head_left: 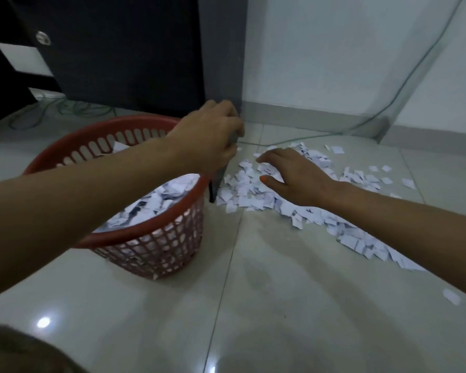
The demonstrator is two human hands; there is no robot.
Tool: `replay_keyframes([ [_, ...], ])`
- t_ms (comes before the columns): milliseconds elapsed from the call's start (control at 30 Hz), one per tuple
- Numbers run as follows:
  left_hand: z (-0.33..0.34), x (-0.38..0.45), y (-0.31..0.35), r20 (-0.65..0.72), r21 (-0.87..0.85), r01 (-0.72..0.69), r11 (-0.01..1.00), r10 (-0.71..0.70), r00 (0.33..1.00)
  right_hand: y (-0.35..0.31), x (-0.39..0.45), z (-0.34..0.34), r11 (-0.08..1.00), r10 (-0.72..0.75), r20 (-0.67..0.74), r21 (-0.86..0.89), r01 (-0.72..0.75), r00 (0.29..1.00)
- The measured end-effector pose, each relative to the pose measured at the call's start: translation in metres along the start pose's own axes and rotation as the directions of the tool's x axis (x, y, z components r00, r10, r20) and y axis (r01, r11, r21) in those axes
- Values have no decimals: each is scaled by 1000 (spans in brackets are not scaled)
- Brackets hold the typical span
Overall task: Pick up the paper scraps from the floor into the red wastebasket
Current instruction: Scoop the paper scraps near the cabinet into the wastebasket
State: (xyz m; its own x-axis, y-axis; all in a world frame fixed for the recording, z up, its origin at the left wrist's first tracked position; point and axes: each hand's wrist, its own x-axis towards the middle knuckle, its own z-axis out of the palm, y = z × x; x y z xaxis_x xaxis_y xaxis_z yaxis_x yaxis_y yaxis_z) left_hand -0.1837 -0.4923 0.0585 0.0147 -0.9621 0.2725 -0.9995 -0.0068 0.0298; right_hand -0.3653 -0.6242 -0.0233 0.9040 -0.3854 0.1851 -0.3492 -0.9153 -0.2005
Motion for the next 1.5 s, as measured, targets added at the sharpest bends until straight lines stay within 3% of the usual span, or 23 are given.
replay_keyframes([
  [133,44,30,41,211,24,-111,994,103,972,50,-44,23,996,77,125,-52,-71,989],
  [267,109,52,72,437,143,-254,957,170,883,91,-96,55,988,148,211,-74,-135,966],
  [433,177,70,94,577,146,-314,938,177,798,123,-145,92,952,295,358,-191,-240,886],
  [700,259,109,101,579,158,-279,947,140,803,151,-156,113,899,429,397,-268,-345,811],
  [867,297,128,99,564,9,-16,1000,8,826,161,-162,127,906,409,402,-284,-313,819],
  [1033,321,129,97,590,-102,226,969,-124,798,166,-162,131,903,413,343,-274,-331,843],
  [1167,340,129,100,602,-114,232,966,-119,790,170,-156,134,903,409,311,-271,-333,858],
  [1333,352,129,92,697,-16,122,992,-76,713,170,-151,140,910,392,278,-261,-323,877],
  [1500,348,119,100,588,5,56,998,-48,807,172,-146,144,910,364,259,-302,-283,895],
])
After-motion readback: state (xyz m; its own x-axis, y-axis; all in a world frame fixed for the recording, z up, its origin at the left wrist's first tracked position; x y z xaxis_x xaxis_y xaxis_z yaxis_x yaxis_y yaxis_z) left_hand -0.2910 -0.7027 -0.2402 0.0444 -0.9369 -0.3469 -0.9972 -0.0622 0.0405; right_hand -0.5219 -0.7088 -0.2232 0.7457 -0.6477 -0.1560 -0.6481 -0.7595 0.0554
